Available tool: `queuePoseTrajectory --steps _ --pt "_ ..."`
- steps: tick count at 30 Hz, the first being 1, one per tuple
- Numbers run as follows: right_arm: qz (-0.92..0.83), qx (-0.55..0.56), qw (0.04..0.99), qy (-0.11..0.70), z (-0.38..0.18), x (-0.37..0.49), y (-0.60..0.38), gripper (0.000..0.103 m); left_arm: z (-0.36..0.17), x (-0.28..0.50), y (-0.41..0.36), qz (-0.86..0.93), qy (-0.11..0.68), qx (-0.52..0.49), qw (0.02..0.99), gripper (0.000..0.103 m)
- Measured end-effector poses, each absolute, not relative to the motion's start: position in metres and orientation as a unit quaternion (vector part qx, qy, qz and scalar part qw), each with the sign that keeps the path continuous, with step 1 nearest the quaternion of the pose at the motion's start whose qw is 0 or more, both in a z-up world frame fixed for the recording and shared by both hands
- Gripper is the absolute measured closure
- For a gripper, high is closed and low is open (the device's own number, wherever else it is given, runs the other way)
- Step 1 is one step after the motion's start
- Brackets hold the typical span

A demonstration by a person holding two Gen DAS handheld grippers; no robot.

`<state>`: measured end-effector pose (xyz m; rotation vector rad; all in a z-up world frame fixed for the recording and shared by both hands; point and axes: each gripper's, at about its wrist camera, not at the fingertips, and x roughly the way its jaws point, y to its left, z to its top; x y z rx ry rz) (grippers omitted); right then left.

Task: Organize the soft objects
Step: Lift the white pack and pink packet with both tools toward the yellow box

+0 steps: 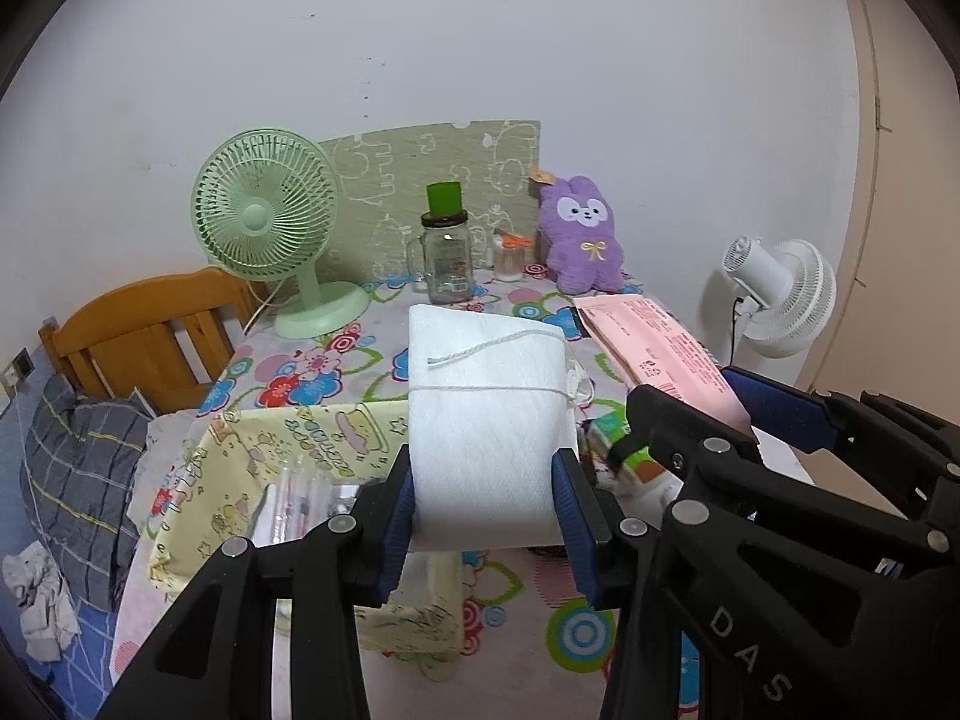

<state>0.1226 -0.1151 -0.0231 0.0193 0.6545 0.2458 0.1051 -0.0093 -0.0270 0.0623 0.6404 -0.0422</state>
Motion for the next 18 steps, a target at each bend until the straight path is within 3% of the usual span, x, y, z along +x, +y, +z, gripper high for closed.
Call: queuePoseTrajectory --steps 18 --pt "0.162 -0.009 0.932 0.323 -0.026 0.148 -0.054 0.06 -0.032 0.125 0.05 0.016 0.323 0.031 0.946 0.058"
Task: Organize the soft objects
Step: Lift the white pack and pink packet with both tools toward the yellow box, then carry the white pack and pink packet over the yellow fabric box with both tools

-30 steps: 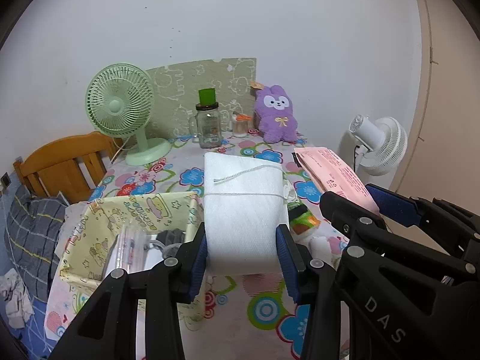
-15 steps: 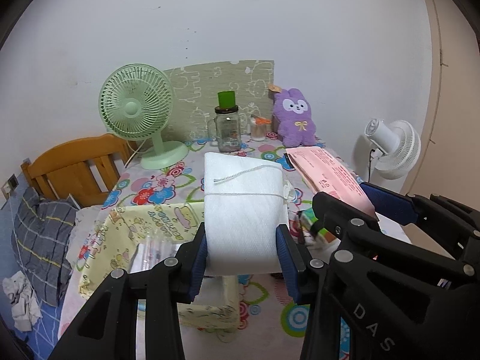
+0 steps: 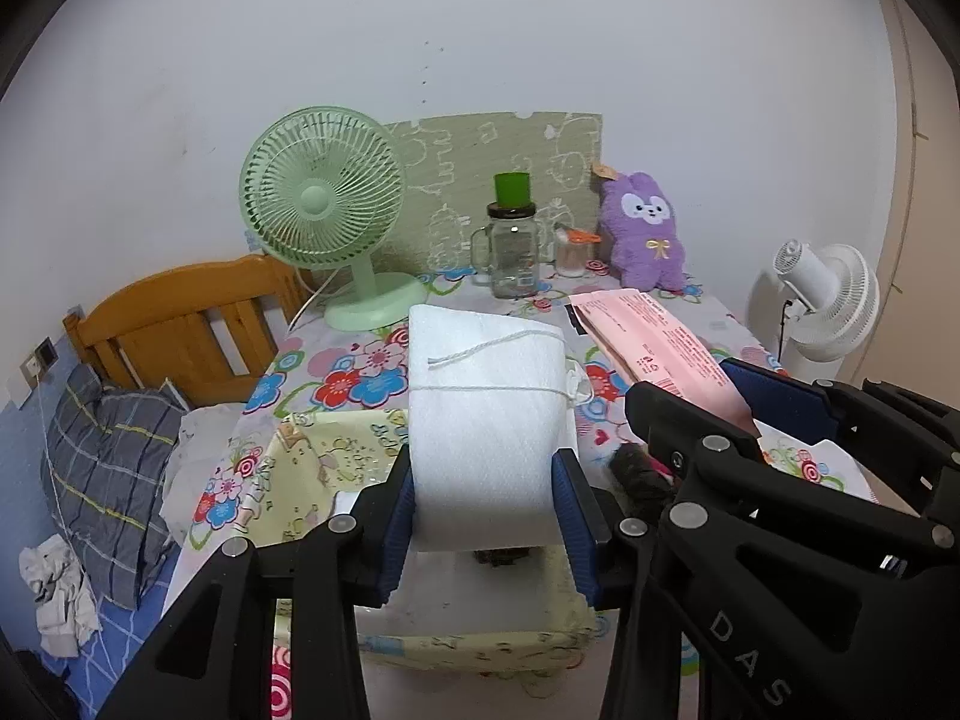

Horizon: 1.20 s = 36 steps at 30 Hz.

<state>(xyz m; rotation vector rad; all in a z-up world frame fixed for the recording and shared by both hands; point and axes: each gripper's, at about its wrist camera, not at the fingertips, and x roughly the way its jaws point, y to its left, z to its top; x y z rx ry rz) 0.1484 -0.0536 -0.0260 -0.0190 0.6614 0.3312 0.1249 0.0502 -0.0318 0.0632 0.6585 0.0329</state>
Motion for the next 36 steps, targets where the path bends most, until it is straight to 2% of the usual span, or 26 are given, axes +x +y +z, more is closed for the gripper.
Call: queuePoseTrajectory --steps 36 --pt "0.255 -0.037 0.888 0.38 -0.079 0.179 0.042 0.06 -0.088 0.15 0.134 0.098 0.389 0.04 0.915 0.058"
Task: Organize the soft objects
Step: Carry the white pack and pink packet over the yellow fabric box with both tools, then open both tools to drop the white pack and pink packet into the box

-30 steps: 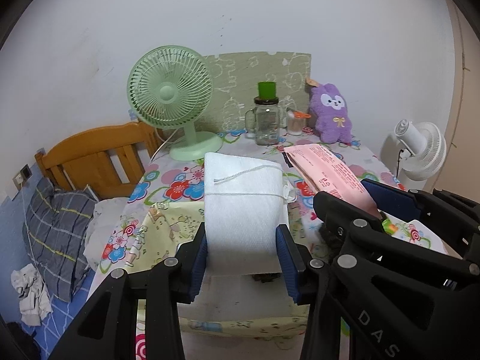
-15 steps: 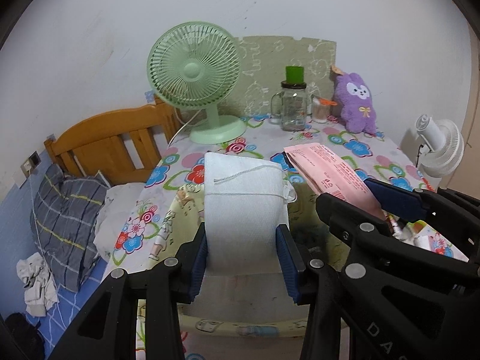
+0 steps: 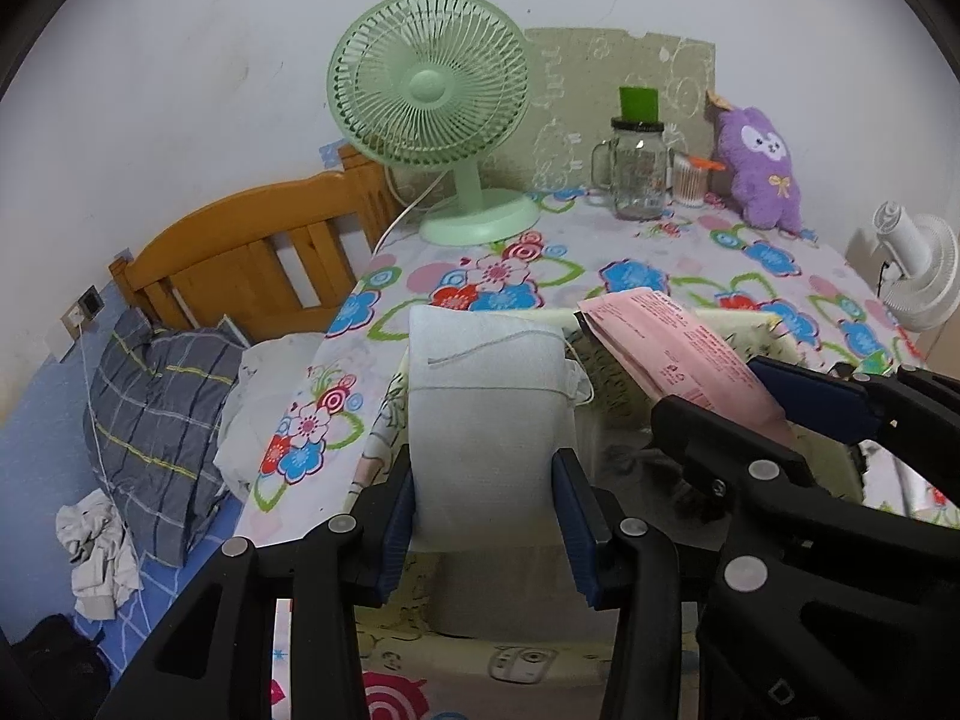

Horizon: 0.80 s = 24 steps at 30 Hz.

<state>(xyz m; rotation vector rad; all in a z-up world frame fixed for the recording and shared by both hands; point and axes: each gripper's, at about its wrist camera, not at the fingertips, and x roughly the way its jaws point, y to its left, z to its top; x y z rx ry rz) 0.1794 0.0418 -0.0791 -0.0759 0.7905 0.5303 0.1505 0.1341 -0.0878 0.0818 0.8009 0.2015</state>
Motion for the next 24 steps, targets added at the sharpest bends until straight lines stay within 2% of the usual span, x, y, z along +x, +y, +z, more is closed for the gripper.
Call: queuePoseTrajectory --steps 13,16,18,20,21,24 --pt "0.264 -0.036 0.874 0.406 -0.097 0.187 0.055 0.06 -0.098 0.154 0.141 0.092 0.409 0.051 0.907 0.053" --pt "0.266 -0.037 0.874 0.405 -0.097 0.187 0.055 0.059 -0.099 0.155 0.141 0.088 0.411 0.052 0.906 0.049" --pt "0.261 -0.041 0.877 0.402 -0.097 0.187 0.056 0.055 -0.099 0.156 0.14 0.072 0.416 0.044 0.905 0.033" --pt "0.251 -0.042 0.88 0.4 -0.097 0.189 0.054 0.042 -0.097 0.155 0.139 0.063 0.417 0.039 0.906 0.026" --pt "0.25 -0.04 0.881 0.4 -0.097 0.19 0.052 0.04 -0.097 0.155 0.138 0.064 0.415 0.041 0.907 0.023" --pt "0.248 -0.041 0.882 0.399 -0.095 0.19 0.05 0.037 -0.095 0.155 0.136 0.064 0.413 0.043 0.907 0.02"
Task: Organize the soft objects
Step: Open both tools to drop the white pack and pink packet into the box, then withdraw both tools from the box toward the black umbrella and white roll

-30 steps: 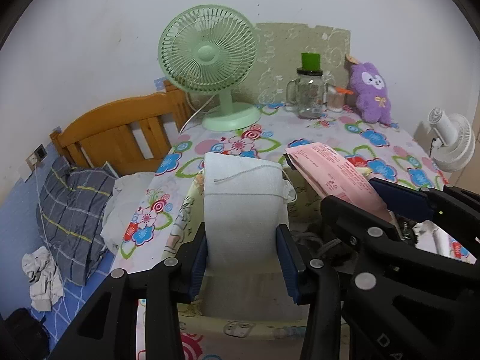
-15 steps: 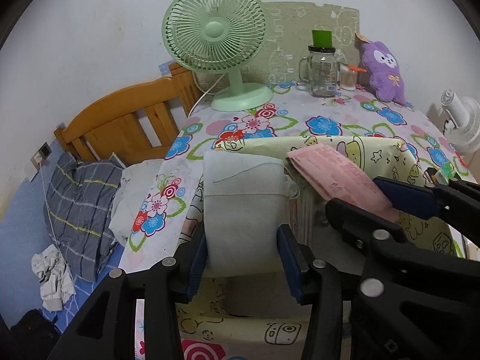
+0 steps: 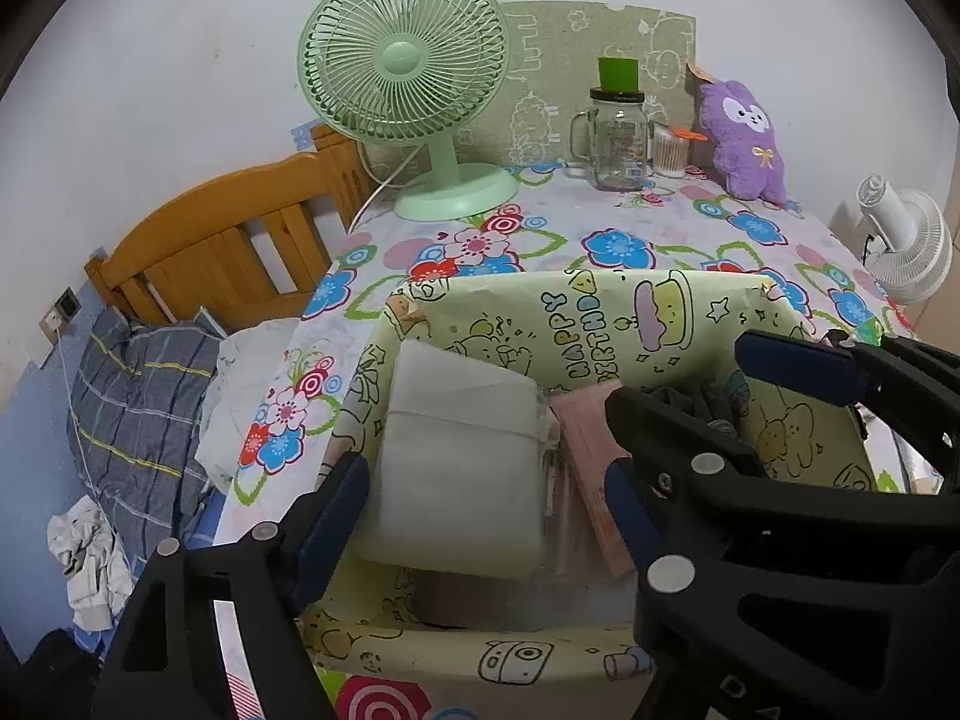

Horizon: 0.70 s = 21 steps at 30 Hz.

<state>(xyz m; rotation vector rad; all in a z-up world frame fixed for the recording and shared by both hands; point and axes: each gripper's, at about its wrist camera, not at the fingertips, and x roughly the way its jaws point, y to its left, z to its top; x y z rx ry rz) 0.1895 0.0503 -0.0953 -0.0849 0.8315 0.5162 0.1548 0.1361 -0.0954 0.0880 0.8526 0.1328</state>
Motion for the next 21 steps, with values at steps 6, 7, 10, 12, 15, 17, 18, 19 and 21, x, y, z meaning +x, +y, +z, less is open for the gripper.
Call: queuePoseTrajectory --steps 6,7,10,12,15,17,18,19,21 --pt "0.244 -0.043 0.886 0.392 -0.089 0.187 0.045 0.03 -0.092 0.153 0.134 0.067 0.408 0.041 0.91 0.014" --pt "0.243 -0.043 0.887 0.39 -0.087 0.186 0.043 0.028 -0.091 0.152 0.133 0.068 0.405 0.04 0.911 0.014" --pt "0.239 -0.043 0.891 0.383 -0.082 0.183 0.039 0.025 -0.087 0.15 0.131 0.068 0.4 0.038 0.913 0.013" --pt "0.237 -0.044 0.894 0.378 -0.079 0.181 0.035 0.025 -0.084 0.149 0.129 0.071 0.398 0.037 0.914 0.011" --pt "0.233 -0.044 0.898 0.371 -0.072 0.177 0.029 0.024 -0.078 0.146 0.125 0.073 0.392 0.037 0.916 0.011" --pt "0.23 -0.045 0.901 0.366 -0.068 0.174 0.026 0.023 -0.074 0.143 0.122 0.074 0.387 0.039 0.918 0.011" --pt "0.229 -0.045 0.902 0.364 -0.067 0.173 0.024 0.023 -0.072 0.142 0.12 0.074 0.384 0.04 0.919 0.01" --pt "0.227 -0.044 0.904 0.36 -0.064 0.171 0.022 0.022 -0.071 0.14 0.119 0.075 0.381 0.041 0.92 0.01" --pt "0.224 -0.044 0.906 0.356 -0.061 0.168 0.018 0.02 -0.067 0.137 0.115 0.073 0.376 0.042 0.923 0.01"
